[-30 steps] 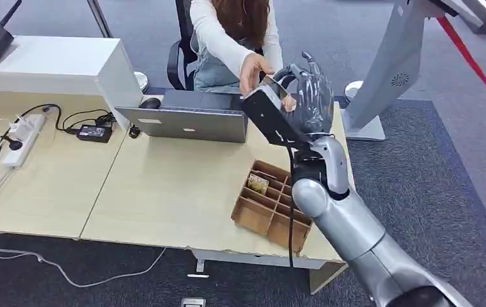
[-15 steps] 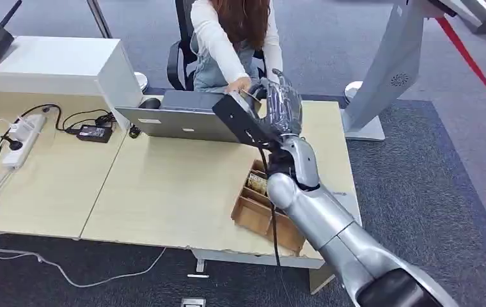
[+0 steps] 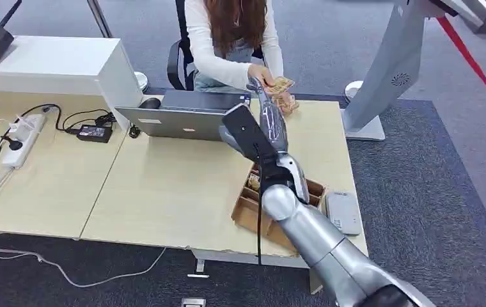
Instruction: Pass the card to the sensor for recognition and then transmit it.
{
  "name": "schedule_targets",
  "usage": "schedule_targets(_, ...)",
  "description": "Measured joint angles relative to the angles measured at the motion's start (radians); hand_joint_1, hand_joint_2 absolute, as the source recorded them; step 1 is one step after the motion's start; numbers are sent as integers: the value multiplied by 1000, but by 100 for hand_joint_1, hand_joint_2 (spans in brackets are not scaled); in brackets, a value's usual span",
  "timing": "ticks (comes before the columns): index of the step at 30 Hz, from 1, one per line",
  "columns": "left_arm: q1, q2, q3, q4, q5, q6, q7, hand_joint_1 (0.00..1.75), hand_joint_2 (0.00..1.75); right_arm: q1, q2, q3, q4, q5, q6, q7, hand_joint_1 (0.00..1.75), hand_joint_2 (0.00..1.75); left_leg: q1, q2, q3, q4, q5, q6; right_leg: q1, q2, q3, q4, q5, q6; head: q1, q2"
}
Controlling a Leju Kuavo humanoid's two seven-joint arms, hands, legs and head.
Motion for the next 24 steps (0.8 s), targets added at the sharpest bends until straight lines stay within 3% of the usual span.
schedule_targets(6, 4, -3, 3, 0, 28, 18, 13, 0, 0, 164, -77, -39, -230, -177, -9, -57, 0, 175, 0, 0, 0, 0, -1, 1, 0, 0, 0, -1, 0, 0, 0, 0)
schedule_targets(15, 7, -8, 5, 0, 52, 35, 24, 0, 0, 428, -232, -143, -529, -207, -53, -77, 0, 175, 0, 1, 0, 0, -1, 1, -1, 0, 0, -1, 0, 0, 0, 0)
schedule_targets(24, 6, -8, 10, 0, 58, 46, 22, 0, 0, 551, -283, -200, -690, -279, -42, -80, 0, 175, 0, 1, 0, 0, -1, 1, -1, 0, 0, -1, 0, 0, 0, 0)
